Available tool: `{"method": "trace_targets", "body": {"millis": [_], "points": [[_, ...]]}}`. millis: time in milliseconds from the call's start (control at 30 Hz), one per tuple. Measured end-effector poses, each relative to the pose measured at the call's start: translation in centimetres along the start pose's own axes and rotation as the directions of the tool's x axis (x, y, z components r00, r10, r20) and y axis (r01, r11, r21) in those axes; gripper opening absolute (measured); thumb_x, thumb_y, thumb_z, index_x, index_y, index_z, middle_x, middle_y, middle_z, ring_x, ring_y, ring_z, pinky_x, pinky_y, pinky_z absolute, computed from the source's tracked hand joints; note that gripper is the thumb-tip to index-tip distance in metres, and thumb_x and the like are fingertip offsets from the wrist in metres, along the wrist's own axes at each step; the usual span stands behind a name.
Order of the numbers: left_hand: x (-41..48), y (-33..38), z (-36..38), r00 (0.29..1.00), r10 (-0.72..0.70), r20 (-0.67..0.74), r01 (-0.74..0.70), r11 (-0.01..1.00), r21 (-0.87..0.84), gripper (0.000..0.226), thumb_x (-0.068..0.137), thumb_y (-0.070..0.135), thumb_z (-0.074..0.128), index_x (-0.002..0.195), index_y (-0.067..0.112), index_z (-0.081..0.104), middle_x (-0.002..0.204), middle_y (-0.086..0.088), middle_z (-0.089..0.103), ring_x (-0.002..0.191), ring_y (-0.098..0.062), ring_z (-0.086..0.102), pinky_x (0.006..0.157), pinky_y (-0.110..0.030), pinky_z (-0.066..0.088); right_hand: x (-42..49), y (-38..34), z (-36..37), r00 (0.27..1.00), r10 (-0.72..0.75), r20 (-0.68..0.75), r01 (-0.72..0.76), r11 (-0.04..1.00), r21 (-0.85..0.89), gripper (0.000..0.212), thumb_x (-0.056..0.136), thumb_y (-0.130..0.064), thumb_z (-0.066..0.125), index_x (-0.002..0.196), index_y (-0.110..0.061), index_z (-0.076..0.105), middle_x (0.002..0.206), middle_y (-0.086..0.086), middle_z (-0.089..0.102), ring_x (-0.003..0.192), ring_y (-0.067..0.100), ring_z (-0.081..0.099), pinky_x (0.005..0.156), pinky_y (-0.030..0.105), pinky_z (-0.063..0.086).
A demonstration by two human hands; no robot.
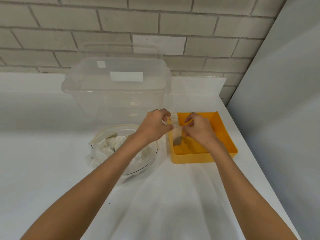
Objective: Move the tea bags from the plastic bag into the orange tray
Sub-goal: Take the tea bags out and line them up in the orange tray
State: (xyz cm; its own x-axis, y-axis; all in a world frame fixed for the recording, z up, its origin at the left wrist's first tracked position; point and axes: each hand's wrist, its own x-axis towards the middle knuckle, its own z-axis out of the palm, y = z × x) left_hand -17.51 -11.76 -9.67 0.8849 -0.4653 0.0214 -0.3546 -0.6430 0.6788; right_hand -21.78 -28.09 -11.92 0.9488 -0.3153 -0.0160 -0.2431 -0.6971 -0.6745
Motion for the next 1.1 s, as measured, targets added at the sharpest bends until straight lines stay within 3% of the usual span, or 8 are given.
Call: {"method": "trace_targets", "body": {"millis": [167,367,467,567,700,800,900,1100], "points": [[-3.2,-2.1,-4.8,0.994,-0.111,0.005,0.111,0.992,-0.052,0.016,0.085,0.028,0.069,0.098,0.019,0.067,0.086,0.004,0.066,0.081,-0.01,0.062,0.06,-0.014,0.045,-1.2,-5.5,0.2,0.978,-0.203,0.034,0.2,0.977,0.077,0.006,0.085,-0.007,0.062,0.086,-0.012,0.065,0.072,0.0,0.068,0.056,0.006,0.065,0.058,0.011,0.047],[-5.7,-6.5,-7.5,0.972,-0.223,0.076,0.215,0.972,0.098,0.015,0.086,0.006,0.059,0.083,0.017,0.069,0.072,0.007,0.064,0.071,-0.011,0.061,0.053,-0.006,0.04,-2.5,-10.2,5.6,0.859,-0.383,0.341,0.375,0.922,0.09,0.011,0.086,-0.006,0.06,0.087,-0.014,0.068,0.082,0.007,0.071,0.075,0.016,0.069,0.071,0.023,0.053],[-6.0,-8.3,-6.3,0.946,-0.309,0.095,0.292,0.943,0.157,0.016,0.084,0.005,0.057,0.078,0.013,0.07,0.069,0.005,0.063,0.072,-0.019,0.062,0.058,-0.014,0.044,-2.2,-9.9,8.8,0.832,-0.313,0.457,0.403,0.908,-0.113,0.022,0.087,-0.002,0.051,0.101,-0.006,0.067,0.103,0.014,0.064,0.093,0.026,0.062,0.081,0.029,0.051],[-6.3,-8.8,-4.8,0.905,-0.406,0.128,0.379,0.905,0.191,0.027,0.088,0.028,0.06,0.074,0.007,0.069,0.066,-0.002,0.064,0.069,-0.022,0.063,0.061,-0.027,0.045,-1.9,-8.8,10.3,0.863,-0.209,0.459,0.348,0.905,-0.244,0.022,0.089,-0.002,0.049,0.107,-0.003,0.061,0.111,0.017,0.055,0.099,0.033,0.057,0.088,0.043,0.05],[-6.2,-8.8,-3.0,0.9,-0.427,0.089,0.402,0.891,0.209,0.041,0.083,0.047,0.066,0.059,0.018,0.048,0.063,0.003,0.051,0.06,-0.016,0.049,0.059,-0.029,0.037,-1.9,-8.1,10.2,0.887,-0.18,0.426,0.269,0.95,-0.157,0.028,0.087,-0.003,0.051,0.112,-0.01,0.061,0.114,0.013,0.059,0.1,0.026,0.058,0.084,0.028,0.047],[-6.3,-8.6,-2.7,0.911,-0.411,0.031,0.405,0.905,0.128,0.016,0.085,0.034,0.065,0.078,0.022,0.058,0.083,0.002,0.059,0.076,-0.019,0.057,0.068,-0.03,0.044,-2.6,-8.0,9.2,0.917,-0.177,0.358,0.198,0.98,-0.023,0.034,0.087,0.002,0.045,0.112,-0.01,0.065,0.101,0.012,0.063,0.093,0.023,0.062,0.083,0.027,0.051],[-6.7,-8.5,-3.7,0.921,-0.385,-0.06,0.383,0.923,-0.047,0.018,0.083,0.024,0.068,0.069,0.021,0.057,0.064,0.003,0.056,0.062,-0.016,0.053,0.064,-0.029,0.045,-3.2,-7.9,8.2,0.929,-0.191,0.318,0.156,0.979,0.134,0.033,0.085,0.0,0.048,0.11,-0.013,0.066,0.086,0.003,0.065,0.085,0.02,0.065,0.085,0.039,0.055],[-7.8,-6.2,-5.3,0.913,-0.36,-0.191,0.277,0.892,-0.357,0.013,0.082,0.021,0.072,0.082,0.011,0.065,0.065,-0.003,0.067,0.058,-0.009,0.063,0.052,-0.016,0.048,-5.2,-9.2,6.9,0.885,-0.247,0.395,0.13,0.945,0.3,0.043,0.076,-0.027,0.077,0.114,-0.028,0.059,0.097,-0.009,0.065,0.078,0.001,0.062,0.074,0.021,0.05]]}}
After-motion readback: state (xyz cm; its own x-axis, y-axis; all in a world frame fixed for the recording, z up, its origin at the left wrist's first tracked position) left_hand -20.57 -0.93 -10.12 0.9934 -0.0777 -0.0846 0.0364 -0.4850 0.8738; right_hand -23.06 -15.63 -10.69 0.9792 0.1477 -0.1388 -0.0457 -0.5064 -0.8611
